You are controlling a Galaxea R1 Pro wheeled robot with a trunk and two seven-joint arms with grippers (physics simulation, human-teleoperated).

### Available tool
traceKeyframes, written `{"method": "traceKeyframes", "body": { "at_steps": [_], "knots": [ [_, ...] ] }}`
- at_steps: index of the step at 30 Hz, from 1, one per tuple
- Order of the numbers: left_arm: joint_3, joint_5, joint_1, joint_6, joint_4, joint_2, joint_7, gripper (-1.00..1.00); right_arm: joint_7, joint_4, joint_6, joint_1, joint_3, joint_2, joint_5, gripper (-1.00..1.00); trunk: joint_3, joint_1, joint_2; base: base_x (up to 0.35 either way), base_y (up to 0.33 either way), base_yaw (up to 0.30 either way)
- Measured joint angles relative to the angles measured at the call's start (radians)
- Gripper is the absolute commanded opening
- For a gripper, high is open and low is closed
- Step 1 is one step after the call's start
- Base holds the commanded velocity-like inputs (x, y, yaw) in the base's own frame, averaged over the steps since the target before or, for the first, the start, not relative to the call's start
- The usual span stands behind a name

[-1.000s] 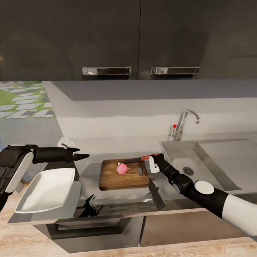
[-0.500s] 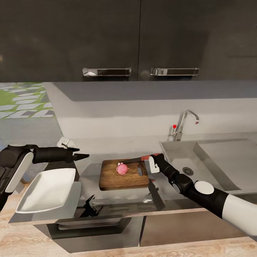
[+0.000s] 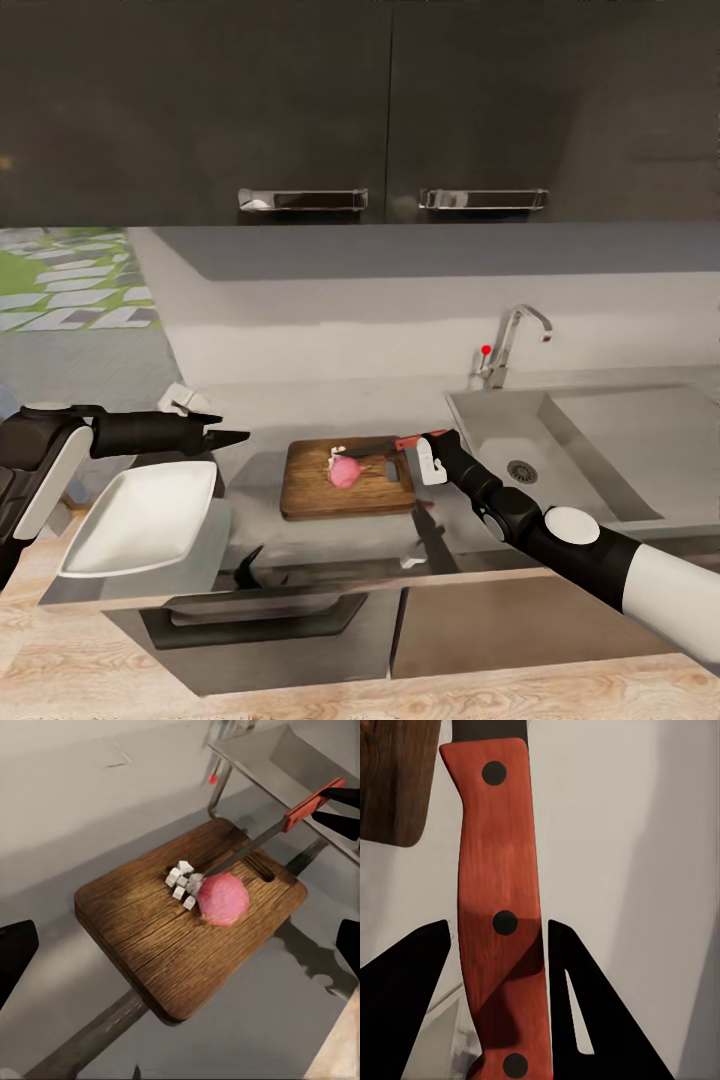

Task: In the kitchen, take the Vidalia onion out of the sink, dice it on the chopping board with the paring knife, put the diced onion into the bowl on the countertop, then place both the paring knife and the chopping board into the sink.

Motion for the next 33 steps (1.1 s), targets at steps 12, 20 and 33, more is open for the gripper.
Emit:
{"method": "traceKeyframes", "body": {
  "at_steps": [12,20,33],
  "knots": [
    [0.0,0.0,-0.001,0.002,0.0,-0.001,0.0,1.0,0.0,0.001,0.0,0.0,-0.001,0.0,0.0,-1.0,0.0,0.0,0.0,-0.003,0.0,0.0],
    [0.0,0.0,-0.001,0.002,0.0,-0.001,0.0,1.0,0.0,0.001,0.001,0.0,0.0,0.0,0.0,-1.0,0.0,0.0,0.0,0.0,0.0,0.0],
    [0.0,-0.001,0.0,0.002,0.0,0.0,0.0,1.0,-0.001,-0.001,0.0,0.0,-0.001,0.0,0.0,-1.0,0.0,0.0,0.0,0.0,0.0,0.0]
  ]
}}
